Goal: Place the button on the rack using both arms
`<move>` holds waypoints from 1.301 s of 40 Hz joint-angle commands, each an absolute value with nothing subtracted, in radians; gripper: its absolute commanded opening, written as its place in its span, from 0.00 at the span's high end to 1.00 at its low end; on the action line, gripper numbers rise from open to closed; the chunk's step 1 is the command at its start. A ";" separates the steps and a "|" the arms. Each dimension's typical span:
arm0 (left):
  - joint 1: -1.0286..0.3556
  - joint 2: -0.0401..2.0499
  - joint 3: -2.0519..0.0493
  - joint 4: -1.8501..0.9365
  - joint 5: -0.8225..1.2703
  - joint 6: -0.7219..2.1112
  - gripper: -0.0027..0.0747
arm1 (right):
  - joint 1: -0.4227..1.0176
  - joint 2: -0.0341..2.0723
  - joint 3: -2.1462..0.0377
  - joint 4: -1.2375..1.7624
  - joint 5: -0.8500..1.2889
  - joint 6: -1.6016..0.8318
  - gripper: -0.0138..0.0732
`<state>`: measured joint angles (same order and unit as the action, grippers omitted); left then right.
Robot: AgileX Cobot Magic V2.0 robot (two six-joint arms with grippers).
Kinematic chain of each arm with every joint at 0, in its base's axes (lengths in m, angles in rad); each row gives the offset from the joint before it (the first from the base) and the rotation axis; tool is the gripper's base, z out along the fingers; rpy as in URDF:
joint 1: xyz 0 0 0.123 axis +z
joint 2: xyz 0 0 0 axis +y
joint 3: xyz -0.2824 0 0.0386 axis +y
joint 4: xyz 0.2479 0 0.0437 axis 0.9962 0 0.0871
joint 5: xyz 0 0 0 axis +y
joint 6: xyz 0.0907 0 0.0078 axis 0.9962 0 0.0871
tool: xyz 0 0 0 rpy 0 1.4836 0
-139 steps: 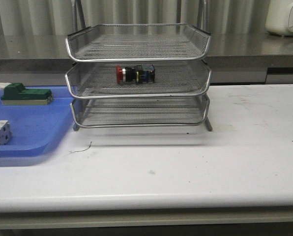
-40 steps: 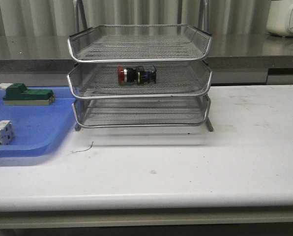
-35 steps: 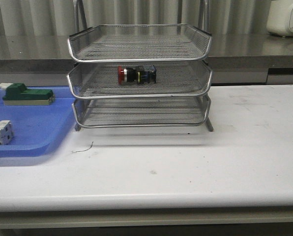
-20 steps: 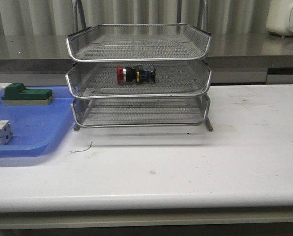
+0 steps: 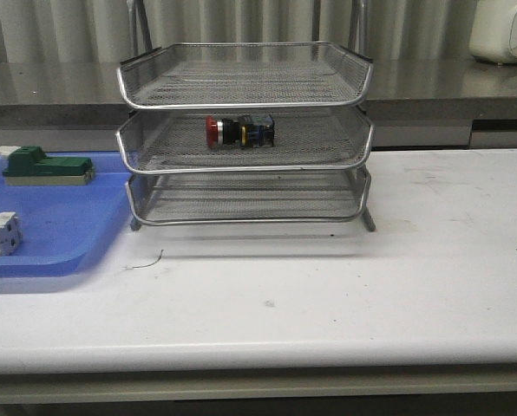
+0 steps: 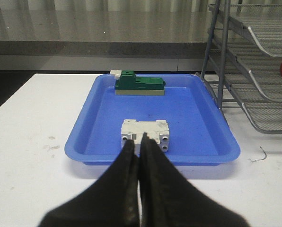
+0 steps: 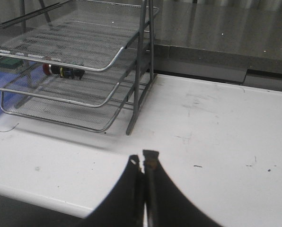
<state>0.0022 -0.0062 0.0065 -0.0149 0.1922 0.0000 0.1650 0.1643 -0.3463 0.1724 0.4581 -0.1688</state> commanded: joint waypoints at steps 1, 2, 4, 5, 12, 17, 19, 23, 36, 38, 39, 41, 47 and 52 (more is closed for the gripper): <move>0.003 -0.029 0.016 -0.014 0.113 -0.006 0.99 | 0.160 0.172 -0.371 0.175 0.376 -0.174 0.91; 0.003 -0.029 0.016 -0.014 0.113 -0.006 0.99 | 0.160 0.172 -0.371 0.175 0.376 -0.174 0.91; 0.003 -0.029 0.016 -0.014 0.113 -0.006 0.99 | 0.160 0.172 -0.371 0.175 0.376 -0.174 0.91; 0.003 -0.029 0.016 -0.014 0.113 -0.006 0.99 | 0.160 0.172 -0.371 0.175 0.376 -0.174 0.91; 0.003 -0.029 0.016 -0.014 0.113 -0.006 0.99 | 0.154 0.171 -0.350 0.159 0.335 -0.174 0.91; 0.003 -0.029 0.016 -0.014 0.113 -0.006 0.99 | 0.110 0.161 -0.281 0.155 0.247 -0.174 0.91; 0.003 -0.029 0.016 -0.014 0.113 -0.006 0.99 | 0.086 0.142 -0.241 0.155 0.213 -0.174 0.91; 0.003 -0.029 0.016 -0.014 0.113 -0.006 0.99 | 0.051 0.088 -0.141 0.155 0.160 -0.174 0.91; 0.003 -0.029 0.016 -0.014 0.113 -0.006 0.99 | -0.013 -0.026 0.025 0.177 0.164 -0.174 0.91; 0.003 -0.029 0.016 -0.014 0.113 -0.006 0.99 | -0.013 -0.026 0.025 0.177 0.174 -0.174 0.91; 0.003 -0.029 0.016 -0.014 0.113 -0.006 0.99 | -0.013 -0.026 0.025 0.177 0.175 -0.174 0.91; 0.003 -0.029 0.016 -0.014 0.113 -0.006 0.99 | -0.013 -0.026 0.025 0.177 0.175 -0.174 0.91; 0.003 -0.029 0.016 -0.014 0.113 -0.006 0.99 | -0.013 -0.026 0.024 0.177 0.174 -0.174 0.91; 0.003 -0.029 0.016 -0.014 0.113 -0.006 0.99 | -0.013 -0.026 0.024 0.177 0.174 -0.174 0.91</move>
